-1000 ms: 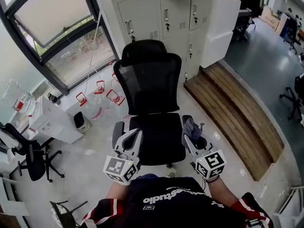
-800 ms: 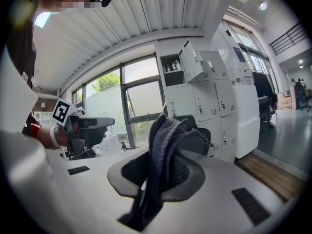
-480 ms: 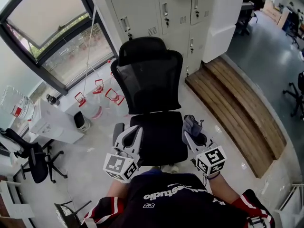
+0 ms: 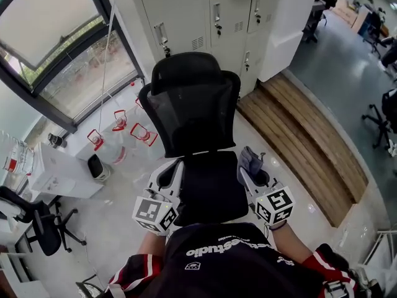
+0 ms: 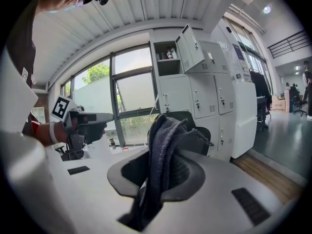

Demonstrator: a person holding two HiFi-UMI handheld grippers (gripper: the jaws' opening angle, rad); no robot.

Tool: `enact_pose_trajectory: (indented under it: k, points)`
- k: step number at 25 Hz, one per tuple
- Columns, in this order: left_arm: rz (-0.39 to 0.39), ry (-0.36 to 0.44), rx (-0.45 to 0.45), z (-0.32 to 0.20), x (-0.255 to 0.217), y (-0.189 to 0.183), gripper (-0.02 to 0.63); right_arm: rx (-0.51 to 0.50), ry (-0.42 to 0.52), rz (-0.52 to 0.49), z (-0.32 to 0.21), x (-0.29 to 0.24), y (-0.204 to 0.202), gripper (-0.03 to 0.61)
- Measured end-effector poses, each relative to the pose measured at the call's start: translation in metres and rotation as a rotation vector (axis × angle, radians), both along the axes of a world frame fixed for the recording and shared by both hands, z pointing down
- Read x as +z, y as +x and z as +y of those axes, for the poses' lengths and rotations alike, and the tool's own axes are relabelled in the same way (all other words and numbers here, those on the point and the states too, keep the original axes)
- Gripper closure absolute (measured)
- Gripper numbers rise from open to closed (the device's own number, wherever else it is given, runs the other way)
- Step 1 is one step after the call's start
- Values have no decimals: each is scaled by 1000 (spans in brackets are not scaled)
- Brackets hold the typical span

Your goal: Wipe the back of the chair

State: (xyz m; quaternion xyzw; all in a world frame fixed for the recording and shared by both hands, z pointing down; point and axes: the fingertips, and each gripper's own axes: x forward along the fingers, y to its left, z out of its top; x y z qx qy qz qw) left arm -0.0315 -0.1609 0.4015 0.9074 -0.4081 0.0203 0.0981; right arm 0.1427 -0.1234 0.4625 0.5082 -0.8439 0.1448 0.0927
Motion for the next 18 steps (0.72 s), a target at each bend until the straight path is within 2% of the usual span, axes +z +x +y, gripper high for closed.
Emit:
enact_pose_trajectory:
  k: [8,14,18]
  points:
    - [38,-25,74,-67,10,-29,586,98,2,37,-65,6,-24,502]
    - [60,-39,81,-91,14,-45,586,158,-2,94,-104,25,-27,502]
    - [61,-41,79,-102,10,-54,586,191,-8,85,-134,36,-19,502]
